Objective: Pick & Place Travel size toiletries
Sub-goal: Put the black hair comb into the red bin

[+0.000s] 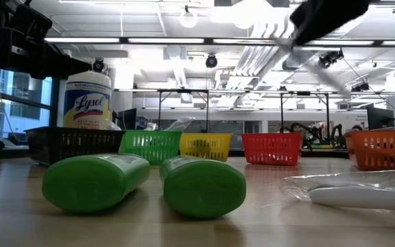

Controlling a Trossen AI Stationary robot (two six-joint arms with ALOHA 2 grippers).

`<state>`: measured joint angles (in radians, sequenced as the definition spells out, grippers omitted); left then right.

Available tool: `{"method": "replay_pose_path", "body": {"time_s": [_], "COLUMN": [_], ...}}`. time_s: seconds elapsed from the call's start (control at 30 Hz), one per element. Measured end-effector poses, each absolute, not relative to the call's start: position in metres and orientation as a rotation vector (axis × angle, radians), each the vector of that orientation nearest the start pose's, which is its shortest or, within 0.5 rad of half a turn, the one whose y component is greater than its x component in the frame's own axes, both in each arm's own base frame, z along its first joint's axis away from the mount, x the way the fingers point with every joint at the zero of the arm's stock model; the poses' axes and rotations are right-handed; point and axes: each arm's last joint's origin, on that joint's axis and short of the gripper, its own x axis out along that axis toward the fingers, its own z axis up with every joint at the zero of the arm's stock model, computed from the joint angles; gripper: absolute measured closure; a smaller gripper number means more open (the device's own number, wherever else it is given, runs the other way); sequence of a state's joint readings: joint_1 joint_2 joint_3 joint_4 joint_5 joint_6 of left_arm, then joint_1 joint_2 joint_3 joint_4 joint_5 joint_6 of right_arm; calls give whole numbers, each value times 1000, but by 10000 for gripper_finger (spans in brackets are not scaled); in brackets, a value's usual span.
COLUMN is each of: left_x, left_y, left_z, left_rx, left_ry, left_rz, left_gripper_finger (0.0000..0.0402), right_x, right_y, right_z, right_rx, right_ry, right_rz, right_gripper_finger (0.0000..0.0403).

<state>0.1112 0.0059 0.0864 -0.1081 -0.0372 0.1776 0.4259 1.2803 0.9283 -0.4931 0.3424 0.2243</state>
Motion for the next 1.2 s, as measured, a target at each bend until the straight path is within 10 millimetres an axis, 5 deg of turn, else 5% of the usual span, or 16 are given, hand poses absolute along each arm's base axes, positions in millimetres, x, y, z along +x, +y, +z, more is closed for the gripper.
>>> {"method": "replay_pose_path", "body": {"time_s": [0.3,0.63,1.2], "left_x": [91,91,91], "left_y": [11,11,11], "left_z": [182,182,182], "left_rx": [176,176,176], "left_ry": [41,42,42], "left_rz": [145,145,145], "left_gripper_finger": [402,402,402], "right_x": [198,155,104], "right_y": [82,61,29], "right_z": [304,326,291], "right_rx": [-108,-115,-77], "right_ry": [618,484,374], "right_rz": [53,68,9], "right_gripper_finger": [401,401,401]}}
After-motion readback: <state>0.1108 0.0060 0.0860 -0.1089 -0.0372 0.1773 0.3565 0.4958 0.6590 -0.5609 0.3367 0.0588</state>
